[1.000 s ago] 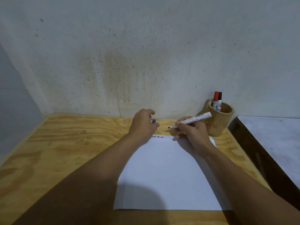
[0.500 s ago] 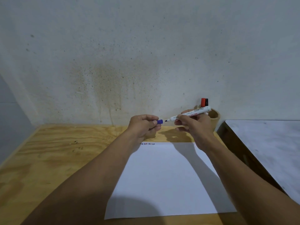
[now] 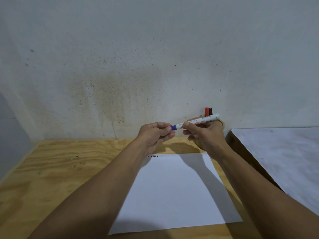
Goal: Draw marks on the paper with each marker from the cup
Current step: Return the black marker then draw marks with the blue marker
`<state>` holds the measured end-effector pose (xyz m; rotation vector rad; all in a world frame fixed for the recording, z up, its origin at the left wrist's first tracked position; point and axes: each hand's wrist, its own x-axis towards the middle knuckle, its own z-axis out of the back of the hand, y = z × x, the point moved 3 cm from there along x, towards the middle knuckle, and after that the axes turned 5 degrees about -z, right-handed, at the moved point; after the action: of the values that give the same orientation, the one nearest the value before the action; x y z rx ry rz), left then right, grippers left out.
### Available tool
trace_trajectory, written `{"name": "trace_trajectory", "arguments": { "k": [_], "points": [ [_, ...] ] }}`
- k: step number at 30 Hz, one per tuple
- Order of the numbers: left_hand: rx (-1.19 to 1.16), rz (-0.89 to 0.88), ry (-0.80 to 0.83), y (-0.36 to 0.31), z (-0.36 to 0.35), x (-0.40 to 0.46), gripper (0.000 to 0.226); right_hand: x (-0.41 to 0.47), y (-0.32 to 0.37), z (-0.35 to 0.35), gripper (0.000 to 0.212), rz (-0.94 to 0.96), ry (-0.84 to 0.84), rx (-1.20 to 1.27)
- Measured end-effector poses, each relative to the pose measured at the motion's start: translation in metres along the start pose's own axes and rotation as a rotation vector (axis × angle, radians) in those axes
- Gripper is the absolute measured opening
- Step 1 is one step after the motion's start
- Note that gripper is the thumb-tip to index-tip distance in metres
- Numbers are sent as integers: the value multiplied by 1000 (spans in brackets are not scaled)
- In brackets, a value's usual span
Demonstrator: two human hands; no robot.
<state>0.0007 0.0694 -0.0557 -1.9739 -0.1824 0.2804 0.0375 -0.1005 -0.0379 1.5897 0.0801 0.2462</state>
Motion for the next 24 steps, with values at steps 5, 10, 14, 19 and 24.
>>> {"name": "trace_trajectory", "arguments": {
  "k": [5,10,14,19,24],
  "points": [
    [30,-42,-23,-8,-15,-3,10,2,4,9,15,17,-10,84],
    [49,-108,1,-8,-34,-4,8,9,5,21,18,-37,16,82],
    [345,-264,4,-4,-59,-1,15,21,21,38,24,-78,-11,22],
    [983,-490,71,4,-79,2,32,39,57,85,35,-128,-125,-570],
    [1321,-728,284,14,-90,3,43,47,84,115,34,-34,-123,-1039]
  ]
}}
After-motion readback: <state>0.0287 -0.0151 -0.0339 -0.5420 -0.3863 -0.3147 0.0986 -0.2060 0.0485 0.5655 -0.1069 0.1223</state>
